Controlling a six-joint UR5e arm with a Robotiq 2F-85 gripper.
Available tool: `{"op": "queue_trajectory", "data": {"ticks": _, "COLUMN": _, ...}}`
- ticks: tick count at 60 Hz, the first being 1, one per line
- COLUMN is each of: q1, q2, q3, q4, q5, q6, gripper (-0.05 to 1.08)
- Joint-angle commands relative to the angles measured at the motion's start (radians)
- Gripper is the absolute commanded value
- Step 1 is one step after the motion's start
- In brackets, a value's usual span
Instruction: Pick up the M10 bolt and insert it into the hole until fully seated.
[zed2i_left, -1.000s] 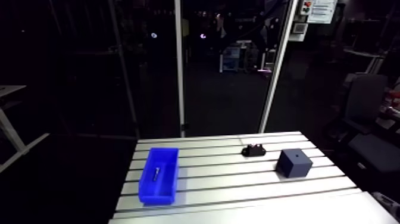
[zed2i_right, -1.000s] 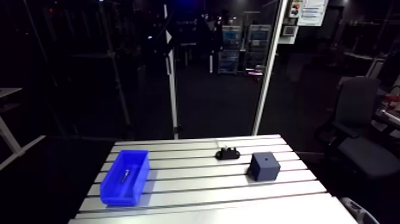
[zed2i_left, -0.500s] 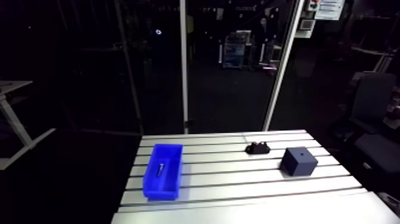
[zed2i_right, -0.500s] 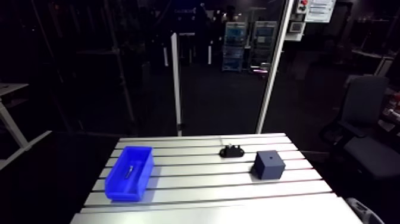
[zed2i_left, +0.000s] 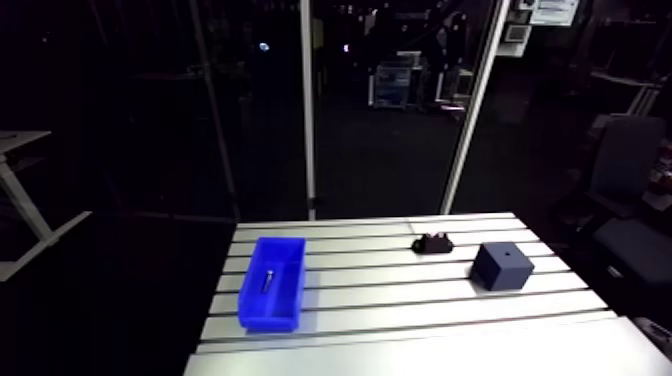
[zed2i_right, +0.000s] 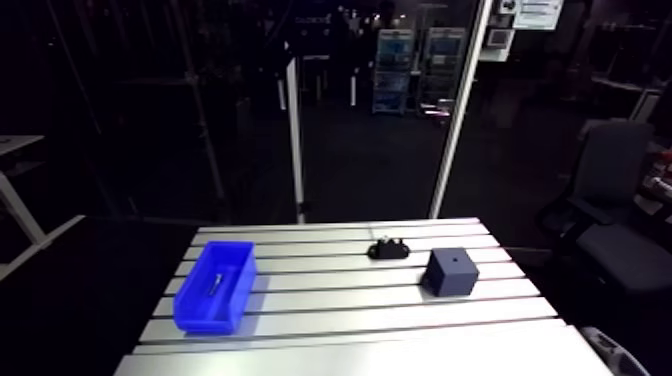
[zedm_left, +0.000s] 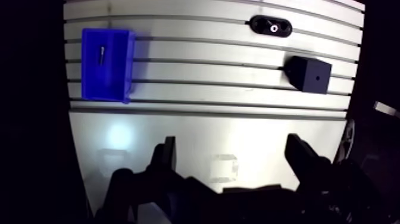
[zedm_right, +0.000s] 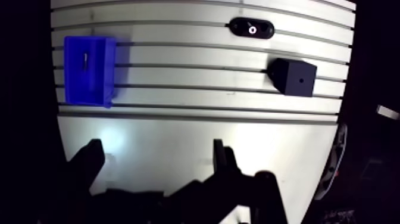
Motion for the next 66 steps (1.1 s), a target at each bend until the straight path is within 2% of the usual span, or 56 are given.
{"op": "queue_trajectory", "data": {"ticks": 1, "q1": -0.022, "q2": 0.017, "q3": 0.046, "q4": -0.134, "q5": -0.002, "q6": -0.016, "gripper": 0.01}}
{"op": "queue_trajectory", "data": {"ticks": 11, "q1": -0.057, "q2": 0.037, "q3": 0.081, "q4": -0.192, "q5": 0.005, "q6": -0.067, "gripper": 0.01}}
{"op": "queue_trajectory", "data": {"ticks": 16, "q1": -0.078, "q2": 0.059, "q3": 0.098, "q4": -0.246, "q5": 0.018, "q6": -0.074, "gripper": 0.01}}
{"op": "queue_trajectory", "data": {"ticks": 22, "q1": -0.097, "q2": 0.077, "q3": 0.117, "q4": -0.308, "q5": 0.025, "q6": -0.094, "gripper": 0.01}}
{"op": "queue_trajectory", "data": {"ticks": 36, "q1": -0.144, "q2": 0.115, "q3": 0.128, "q4": -0.344, "q5": 0.046, "q6": -0.127, "gripper": 0.01}}
{"op": "queue_trajectory", "data": {"ticks": 66, "q1": -0.192, "q2": 0.165, "q3": 0.177, "q4": -0.470, "q5": 0.046, "q6": -0.160, "gripper": 0.01}}
